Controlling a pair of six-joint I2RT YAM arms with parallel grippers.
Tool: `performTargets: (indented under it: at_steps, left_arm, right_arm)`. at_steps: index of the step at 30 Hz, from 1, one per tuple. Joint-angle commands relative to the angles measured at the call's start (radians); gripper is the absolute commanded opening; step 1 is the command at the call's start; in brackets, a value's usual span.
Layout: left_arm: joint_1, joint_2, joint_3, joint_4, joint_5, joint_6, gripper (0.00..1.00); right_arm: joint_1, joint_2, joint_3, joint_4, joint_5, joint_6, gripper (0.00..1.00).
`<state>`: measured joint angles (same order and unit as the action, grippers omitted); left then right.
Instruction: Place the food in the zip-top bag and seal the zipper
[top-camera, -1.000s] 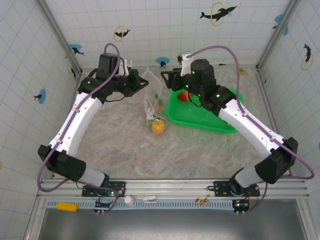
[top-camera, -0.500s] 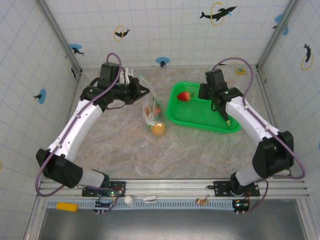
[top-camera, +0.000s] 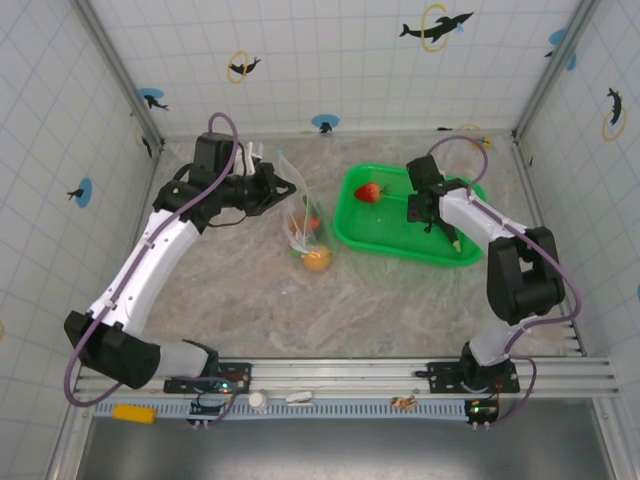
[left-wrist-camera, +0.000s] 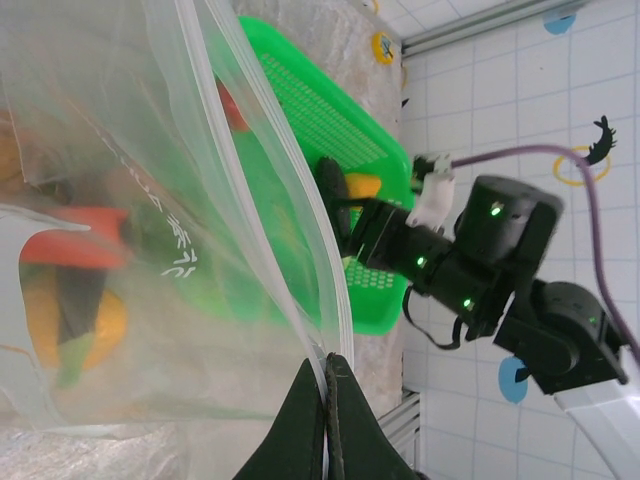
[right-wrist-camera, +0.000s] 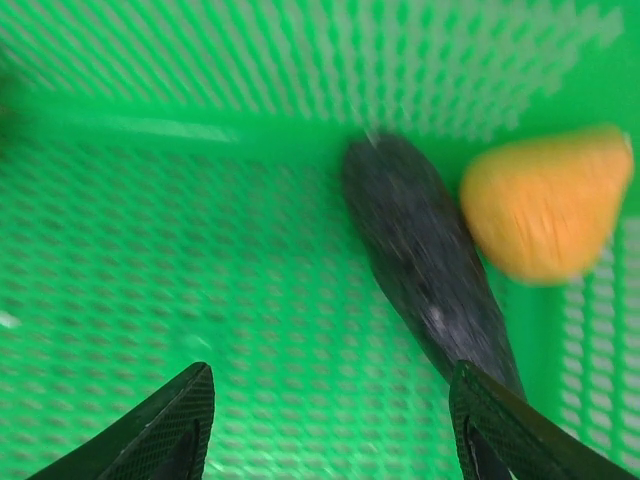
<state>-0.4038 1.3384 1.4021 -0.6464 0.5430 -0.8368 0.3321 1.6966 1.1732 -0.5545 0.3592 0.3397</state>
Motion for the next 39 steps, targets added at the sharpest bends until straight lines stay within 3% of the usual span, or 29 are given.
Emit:
performTargets:
  at_steps: [1,9,18,24,27,32,39]
  left_arm:
    - [0.005,-0.017,-0.009,-0.022,-0.01,0.028,0.0]
    - [0.005,-0.011,-0.015,-0.01,-0.003,0.016,0.0]
    - [0.003,-0.004,-0.026,-0.007,0.002,0.008,0.0]
    - [0.004,-0.001,-0.023,-0.013,-0.003,0.016,0.0]
    - [0.004,-0.001,-0.023,-0.013,-0.004,0.019,0.0]
    - [0.003,0.001,-0.017,-0.016,-0.005,0.022,0.0]
    - [0.004,0.002,-0.015,-0.023,-0.021,0.027,0.0]
  right_arm:
    - [-0.027,-0.048,-0.081,-0.01,0.045,0.016,0.64]
    - [-0.102,-0.062,-0.205,0.074,0.001,-0.003,0.64]
    - [-0.106,0.026,-0.159,0.115,-0.001,-0.047,0.61]
    - [-0.132,0.044,-0.158,0.146,-0.113,-0.061,0.57]
    - [-0.136,0.038,-0.161,0.172,-0.179,-0.064,0.51]
    - [-0.134,0.042,-0.152,0.167,-0.227,-0.043,0.28]
    - [-0.116,-0.04,-0.149,0.163,-0.259,0.024,0.19]
